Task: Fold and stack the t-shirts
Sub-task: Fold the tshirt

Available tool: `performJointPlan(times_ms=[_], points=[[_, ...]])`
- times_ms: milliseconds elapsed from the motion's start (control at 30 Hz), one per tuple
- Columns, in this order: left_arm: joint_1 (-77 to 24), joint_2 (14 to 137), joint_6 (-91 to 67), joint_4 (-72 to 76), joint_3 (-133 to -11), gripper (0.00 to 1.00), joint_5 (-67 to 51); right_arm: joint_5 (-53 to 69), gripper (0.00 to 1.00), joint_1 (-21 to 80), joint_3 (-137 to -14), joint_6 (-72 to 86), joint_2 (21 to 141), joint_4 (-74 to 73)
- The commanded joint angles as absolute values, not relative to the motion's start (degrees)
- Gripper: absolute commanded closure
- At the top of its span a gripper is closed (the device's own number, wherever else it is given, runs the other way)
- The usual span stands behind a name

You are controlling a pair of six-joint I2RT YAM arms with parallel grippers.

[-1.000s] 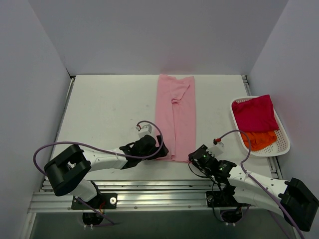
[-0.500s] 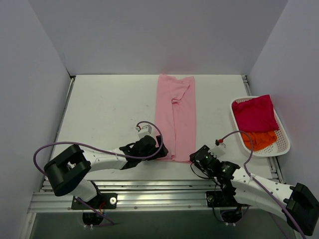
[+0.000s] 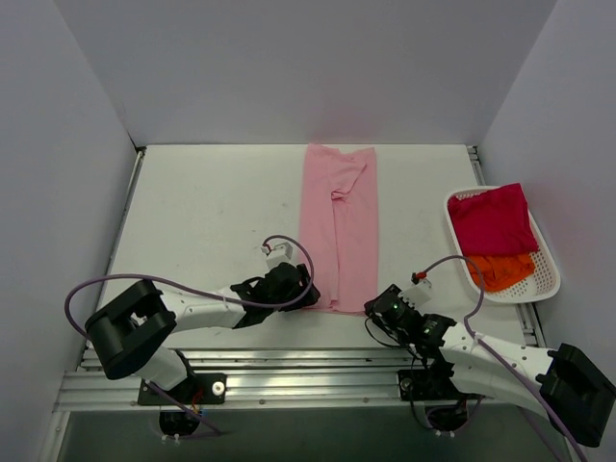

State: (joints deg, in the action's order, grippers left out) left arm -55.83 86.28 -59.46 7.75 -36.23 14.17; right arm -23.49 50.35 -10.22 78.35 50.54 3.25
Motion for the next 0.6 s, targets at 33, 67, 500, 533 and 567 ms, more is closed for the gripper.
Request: performJointPlan(times_ms=[33, 67, 500, 533, 567], points=[[-56.16, 87.18, -59.15, 9.40, -35.86, 0.39, 14.24, -24.08, 0.74, 50.80, -9.23, 78.75, 50.80, 0.97], [-56.16, 87.27, -59.06, 9.93, -35.86, 0.44, 14.33, -24.17, 0.75, 50.80, -9.32, 78.66, 50.45, 0.62], [-56.07, 86.85, -59.41, 9.76, -34.89, 0.98, 14.84, -25.23, 1.00, 50.63, -10.37, 78.13, 46.76, -4.04], [-56.07, 86.05, -59.59, 9.06, -34.37, 0.98, 15.29, -25.49, 1.00, 50.63, -10.37, 78.40, 46.67, -4.30], [-56.07, 85.17, -59.94, 7.75, -33.93, 0.98, 15.90, -25.49, 1.00, 50.63, -10.37, 78.40, 46.67, -4.57]])
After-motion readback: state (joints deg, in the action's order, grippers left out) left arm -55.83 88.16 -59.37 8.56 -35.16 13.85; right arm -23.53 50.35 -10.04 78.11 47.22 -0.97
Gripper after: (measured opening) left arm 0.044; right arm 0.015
